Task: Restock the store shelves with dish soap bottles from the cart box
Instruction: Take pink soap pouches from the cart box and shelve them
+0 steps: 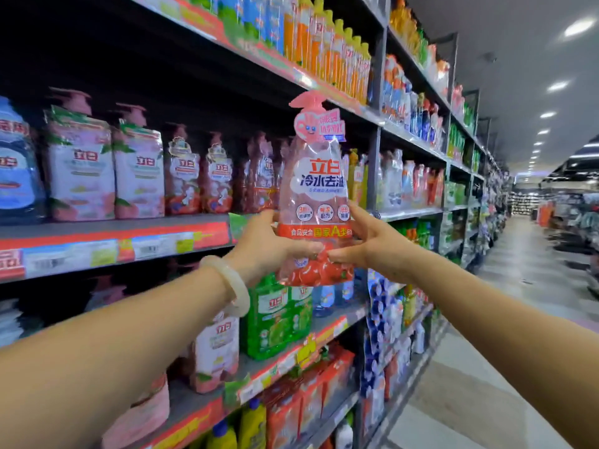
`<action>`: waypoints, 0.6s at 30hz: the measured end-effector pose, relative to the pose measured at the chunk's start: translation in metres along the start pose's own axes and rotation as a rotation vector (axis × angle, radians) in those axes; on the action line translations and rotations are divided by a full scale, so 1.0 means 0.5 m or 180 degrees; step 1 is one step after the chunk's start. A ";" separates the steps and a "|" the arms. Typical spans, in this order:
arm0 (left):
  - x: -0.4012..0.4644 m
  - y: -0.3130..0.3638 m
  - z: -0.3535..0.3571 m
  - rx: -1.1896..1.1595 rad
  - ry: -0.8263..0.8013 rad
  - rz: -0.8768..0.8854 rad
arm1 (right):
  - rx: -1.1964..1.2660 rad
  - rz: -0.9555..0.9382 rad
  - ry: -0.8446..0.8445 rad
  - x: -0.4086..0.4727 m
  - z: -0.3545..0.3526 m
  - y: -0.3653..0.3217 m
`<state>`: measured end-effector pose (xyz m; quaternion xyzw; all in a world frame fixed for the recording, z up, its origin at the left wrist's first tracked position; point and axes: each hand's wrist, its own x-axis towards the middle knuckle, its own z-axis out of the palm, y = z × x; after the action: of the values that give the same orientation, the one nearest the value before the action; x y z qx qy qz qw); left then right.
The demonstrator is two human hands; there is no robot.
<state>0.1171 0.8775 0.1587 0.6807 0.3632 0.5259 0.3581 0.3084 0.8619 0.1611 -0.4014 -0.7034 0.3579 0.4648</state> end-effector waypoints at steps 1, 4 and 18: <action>0.037 -0.002 0.003 0.0072 0.0074 0.0011 | 0.0007 -0.0099 -0.0045 0.035 -0.016 0.006; 0.147 -0.009 0.001 0.0289 0.0127 0.0115 | -0.0020 -0.0317 -0.0142 0.152 -0.063 0.033; 0.590 -0.097 -0.005 0.1111 0.0329 0.0285 | -0.0049 -0.0885 -0.0274 0.627 -0.202 0.167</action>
<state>0.1628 1.1579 0.2513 0.7201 0.4362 0.5045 0.1917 0.3459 1.1916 0.2344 -0.2880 -0.7742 0.3016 0.4761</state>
